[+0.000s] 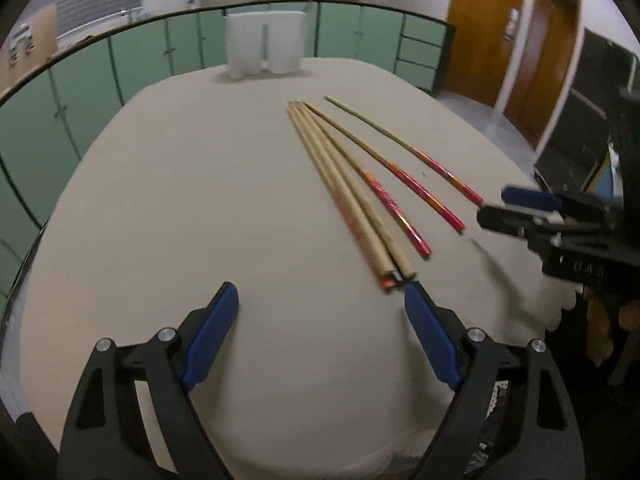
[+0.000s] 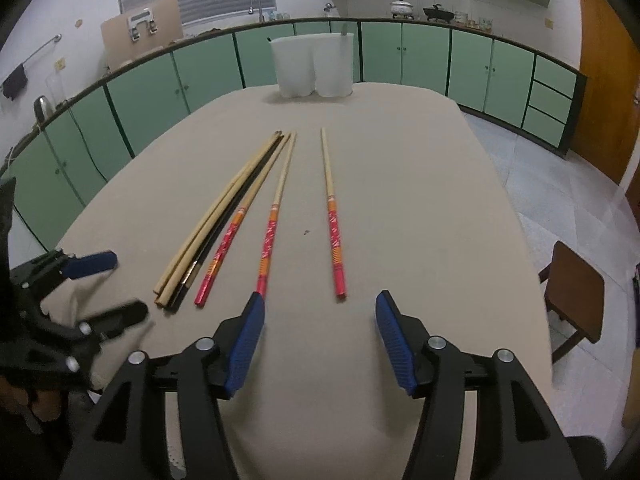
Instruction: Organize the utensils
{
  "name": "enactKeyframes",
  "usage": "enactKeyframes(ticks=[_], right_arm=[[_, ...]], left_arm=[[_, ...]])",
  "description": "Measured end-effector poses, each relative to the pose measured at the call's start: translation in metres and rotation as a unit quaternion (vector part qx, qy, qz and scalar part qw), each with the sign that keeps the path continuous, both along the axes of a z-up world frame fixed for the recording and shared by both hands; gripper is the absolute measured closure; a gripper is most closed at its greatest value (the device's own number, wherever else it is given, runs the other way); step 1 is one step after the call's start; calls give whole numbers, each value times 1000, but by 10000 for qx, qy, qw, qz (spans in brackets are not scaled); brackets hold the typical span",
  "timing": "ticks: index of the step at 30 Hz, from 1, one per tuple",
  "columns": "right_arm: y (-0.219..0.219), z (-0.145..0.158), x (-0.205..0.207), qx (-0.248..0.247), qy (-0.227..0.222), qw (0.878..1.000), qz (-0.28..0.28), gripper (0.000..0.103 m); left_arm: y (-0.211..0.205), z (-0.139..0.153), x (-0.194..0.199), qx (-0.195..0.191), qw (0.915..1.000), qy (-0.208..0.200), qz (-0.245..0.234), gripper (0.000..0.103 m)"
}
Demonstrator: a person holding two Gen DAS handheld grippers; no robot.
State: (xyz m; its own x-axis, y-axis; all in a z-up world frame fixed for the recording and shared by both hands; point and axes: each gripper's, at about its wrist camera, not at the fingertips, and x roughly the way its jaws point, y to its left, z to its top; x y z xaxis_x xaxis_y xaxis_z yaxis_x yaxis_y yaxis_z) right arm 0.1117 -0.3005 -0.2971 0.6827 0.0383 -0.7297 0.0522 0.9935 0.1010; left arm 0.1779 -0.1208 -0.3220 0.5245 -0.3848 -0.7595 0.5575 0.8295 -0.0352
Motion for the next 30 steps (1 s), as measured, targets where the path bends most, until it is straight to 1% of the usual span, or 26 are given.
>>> enactKeyframes(ticks=[1,3,5,8,11,14,15,16,17,18,20,22,24,25,26,27,28,29,30], right_arm=[[-2,0,1,-26,2,10000,-36,46],[-8,0,2,74,23,9999,-105,46],[-14,0,4,185,38,9996,-200,46],[-15,-1,5,215,52,9995,-218,46],[-12,-2,7,185,50,9997,-180,46],[-9,-4,10,195,36,9997,-165,46],[-9,-3,10,166,20,9997,-181,46],[-9,-3,12,115,-4,9997,-214,46],[-10,-3,13,94,-17,9997,-241,46],[-12,-4,16,130,-6,9996,-261,47],[-14,-6,21,132,28,9995,-278,58],[-14,-9,26,84,66,9997,-233,62],[-11,-9,28,7,49,9998,-189,65],[-9,-10,28,-24,45,9998,-181,69],[-7,-10,28,-105,35,9997,-197,76],[-5,-10,28,-172,27,9996,-219,80],[-3,-11,27,-205,8,9995,-253,87],[-2,-12,26,-197,-14,9994,-283,95],[-1,-12,24,-190,-47,9992,-351,96]], left_arm=[[-3,-2,-1,61,10000,-57,12,20],[-6,-3,0,118,9999,-119,33,19],[-2,-2,3,123,9998,-79,151,20],[11,-2,4,210,9990,-80,398,24],[28,0,8,335,9964,-78,769,24],[33,4,9,142,9974,33,707,29],[32,5,8,124,9977,2,662,29],[30,4,8,190,9976,-64,664,29],[29,3,9,214,9973,-54,695,31],[30,1,11,174,9973,-25,713,32],[30,1,12,156,9968,-104,774,34],[27,1,13,125,9969,-148,758,42],[23,1,12,105,9970,-225,728,58],[22,1,10,61,9971,-272,708,63],[21,1,9,53,9967,-315,747,72],[21,1,10,15,9964,-334,776,86],[22,1,10,-15,9957,-348,853,92],[24,1,9,-32,9950,-360,931,95],[26,1,10,-74,9943,-365,1002,97]])
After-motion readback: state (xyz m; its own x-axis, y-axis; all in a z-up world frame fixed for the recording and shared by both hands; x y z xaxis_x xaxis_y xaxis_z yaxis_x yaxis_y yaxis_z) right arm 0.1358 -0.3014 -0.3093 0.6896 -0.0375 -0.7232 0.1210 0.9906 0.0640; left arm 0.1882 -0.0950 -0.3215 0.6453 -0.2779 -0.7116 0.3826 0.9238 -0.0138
